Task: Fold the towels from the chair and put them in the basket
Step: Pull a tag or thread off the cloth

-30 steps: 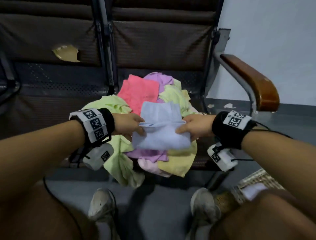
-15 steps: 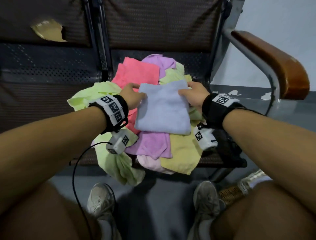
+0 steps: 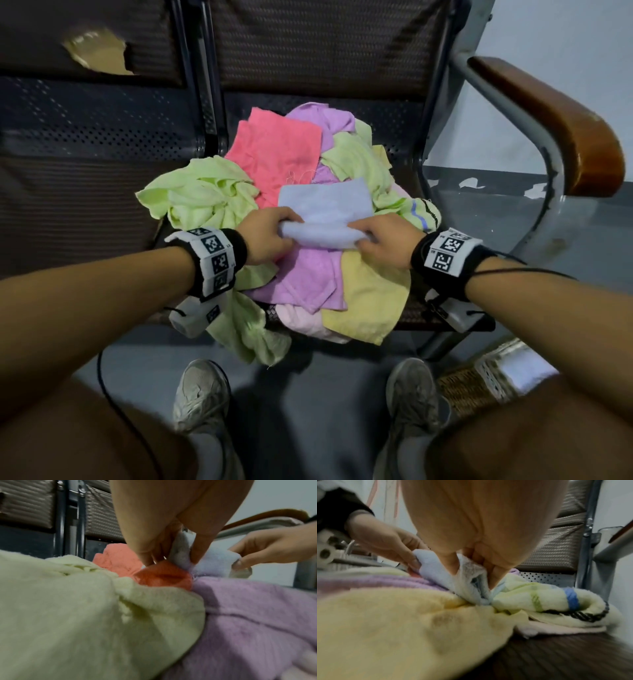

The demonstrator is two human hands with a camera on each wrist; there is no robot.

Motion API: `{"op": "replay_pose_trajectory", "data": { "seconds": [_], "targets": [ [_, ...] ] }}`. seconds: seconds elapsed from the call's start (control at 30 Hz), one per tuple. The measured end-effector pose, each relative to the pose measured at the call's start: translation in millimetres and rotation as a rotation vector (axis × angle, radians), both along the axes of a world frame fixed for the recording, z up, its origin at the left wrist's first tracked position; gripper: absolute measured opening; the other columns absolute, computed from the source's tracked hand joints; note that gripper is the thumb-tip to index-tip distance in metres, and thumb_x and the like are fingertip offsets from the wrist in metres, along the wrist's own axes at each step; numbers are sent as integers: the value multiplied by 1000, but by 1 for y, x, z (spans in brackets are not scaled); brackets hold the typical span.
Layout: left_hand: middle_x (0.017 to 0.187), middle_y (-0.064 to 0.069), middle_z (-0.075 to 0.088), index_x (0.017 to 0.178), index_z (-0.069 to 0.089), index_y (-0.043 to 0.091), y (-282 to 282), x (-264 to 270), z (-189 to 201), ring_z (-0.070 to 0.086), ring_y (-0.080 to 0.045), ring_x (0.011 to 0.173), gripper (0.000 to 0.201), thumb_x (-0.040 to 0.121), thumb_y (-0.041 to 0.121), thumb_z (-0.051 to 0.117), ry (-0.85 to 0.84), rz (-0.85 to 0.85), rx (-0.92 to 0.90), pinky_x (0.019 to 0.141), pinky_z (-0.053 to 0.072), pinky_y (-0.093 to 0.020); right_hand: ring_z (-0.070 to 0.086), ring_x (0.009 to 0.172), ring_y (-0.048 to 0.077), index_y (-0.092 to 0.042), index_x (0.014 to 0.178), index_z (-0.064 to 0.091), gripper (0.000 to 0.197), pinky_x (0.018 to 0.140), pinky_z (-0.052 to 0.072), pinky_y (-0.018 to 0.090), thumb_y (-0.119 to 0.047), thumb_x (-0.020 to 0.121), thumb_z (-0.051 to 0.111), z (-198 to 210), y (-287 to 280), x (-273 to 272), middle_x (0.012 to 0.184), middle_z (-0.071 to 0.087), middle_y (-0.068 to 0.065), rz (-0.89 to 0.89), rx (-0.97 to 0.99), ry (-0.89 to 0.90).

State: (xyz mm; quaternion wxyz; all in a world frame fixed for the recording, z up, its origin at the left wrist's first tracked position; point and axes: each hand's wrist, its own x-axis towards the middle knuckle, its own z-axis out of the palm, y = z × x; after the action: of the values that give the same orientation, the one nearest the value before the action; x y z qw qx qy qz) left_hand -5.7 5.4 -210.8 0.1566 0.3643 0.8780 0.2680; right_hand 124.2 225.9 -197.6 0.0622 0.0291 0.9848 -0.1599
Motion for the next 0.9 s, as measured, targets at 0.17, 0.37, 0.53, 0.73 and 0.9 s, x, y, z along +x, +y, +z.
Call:
{"op": "replay_pose_trajectory", "data": {
  "seconds": [0.17,0.37,0.53,0.73,0.9],
  "targets": [
    [67,-1,62,74,66,17,-2,-10,16,54,-17,62,25,71,41,61,-166,121,175,60,43,-30,46,69,22,-15,67,48,26,60,30,32,-14,92,53,15,5,-2,65,46,-1,-98,-231,53],
    [93,-5,67,86,64,19,4,-19,9,60,-24,85,27,89,46,62,-177,275,125,74,46,-32,47,63,16,-12,73,57,21,58,36,28,-15,94,54,17,-1,-9,69,50,3,-307,-587,-67],
    [78,-14,68,104,61,3,6,-13,12,61,-24,54,80,84,78,44,-395,463,-165,49,43,-24,59,83,23,-15,87,64,22,69,41,29,-31,98,54,1,3,-14,88,65,5,-359,-278,-108],
    [60,-13,66,90,64,-1,17,-2,24,56,-22,39,59,77,56,73,-491,408,7,38,47,-24,50,71,24,-11,67,55,31,61,37,30,-28,93,57,12,1,-10,68,53,4,-337,-187,-236],
    [90,-15,65,99,62,5,37,24,65,64,-24,75,38,70,19,81,-530,234,416,71,61,-39,52,130,19,-23,152,32,81,106,45,33,-22,84,74,51,-2,8,142,52,6,-309,-504,-15]
  ]
}}
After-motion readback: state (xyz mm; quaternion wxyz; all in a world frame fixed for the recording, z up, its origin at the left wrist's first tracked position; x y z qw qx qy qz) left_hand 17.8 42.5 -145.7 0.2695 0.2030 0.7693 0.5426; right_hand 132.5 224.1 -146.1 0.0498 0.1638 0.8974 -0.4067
